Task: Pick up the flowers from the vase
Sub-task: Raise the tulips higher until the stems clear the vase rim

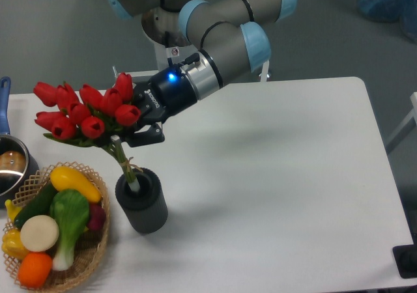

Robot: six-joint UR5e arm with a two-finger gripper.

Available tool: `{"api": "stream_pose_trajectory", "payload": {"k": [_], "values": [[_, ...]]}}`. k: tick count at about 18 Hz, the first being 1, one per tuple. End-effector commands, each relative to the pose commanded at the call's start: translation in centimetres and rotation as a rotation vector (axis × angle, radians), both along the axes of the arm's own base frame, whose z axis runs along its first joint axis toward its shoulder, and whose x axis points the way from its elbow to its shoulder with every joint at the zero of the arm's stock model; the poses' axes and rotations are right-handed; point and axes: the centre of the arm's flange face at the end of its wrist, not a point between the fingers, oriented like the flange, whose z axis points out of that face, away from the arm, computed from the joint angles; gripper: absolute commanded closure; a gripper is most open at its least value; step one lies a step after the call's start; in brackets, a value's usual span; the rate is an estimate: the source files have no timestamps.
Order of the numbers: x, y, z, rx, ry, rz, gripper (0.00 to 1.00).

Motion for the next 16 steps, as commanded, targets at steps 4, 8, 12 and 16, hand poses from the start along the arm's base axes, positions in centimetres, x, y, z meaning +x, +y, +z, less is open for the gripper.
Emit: {"api": "stream_pose_trajectory", "payload": {"k": [4,8,12,16], "values": [[-0.1,0.0,0.7,0.000,-0.004,0.003,0.62],[-0.2,0.1,2.0,0.000,-0.007,0.005,0.62],[-0.1,0.0,2.7,0.004,-0.006,0.007,0.62],[-0.3,0.0,4.4,-0.008,-0.024,0.016,0.62]]}}
